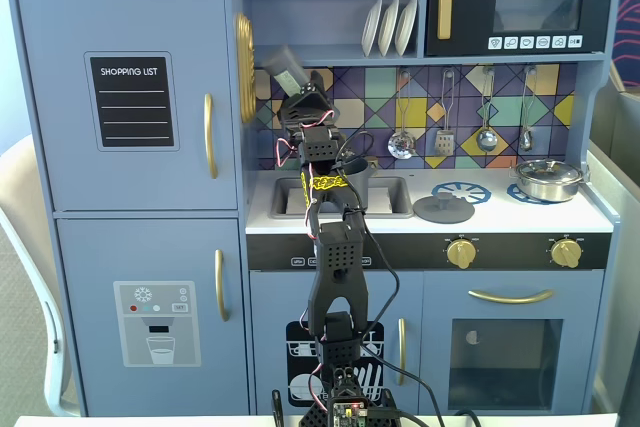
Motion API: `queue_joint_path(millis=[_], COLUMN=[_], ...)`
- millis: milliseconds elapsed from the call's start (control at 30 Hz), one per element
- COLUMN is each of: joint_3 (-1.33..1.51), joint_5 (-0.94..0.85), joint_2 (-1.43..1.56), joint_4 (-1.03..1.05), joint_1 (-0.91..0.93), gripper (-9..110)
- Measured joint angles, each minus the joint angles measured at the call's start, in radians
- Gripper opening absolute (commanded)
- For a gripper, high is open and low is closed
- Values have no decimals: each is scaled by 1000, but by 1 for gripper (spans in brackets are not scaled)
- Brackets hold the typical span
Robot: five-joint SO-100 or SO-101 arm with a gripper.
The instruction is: Put salt in the gray recipient
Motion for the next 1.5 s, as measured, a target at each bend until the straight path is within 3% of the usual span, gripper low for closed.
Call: queue_joint_path(millis=[267, 500, 833, 1200, 1500], joint_3=[192, 175, 11, 11, 133], joint_5=[28, 17, -225, -808, -1468], joint_2=[43, 46, 26, 41, 190], joint_4=[78, 46, 26, 179, 212], joint_1=[49, 38, 20, 176, 457], gripper=[0, 0, 0, 0, 0])
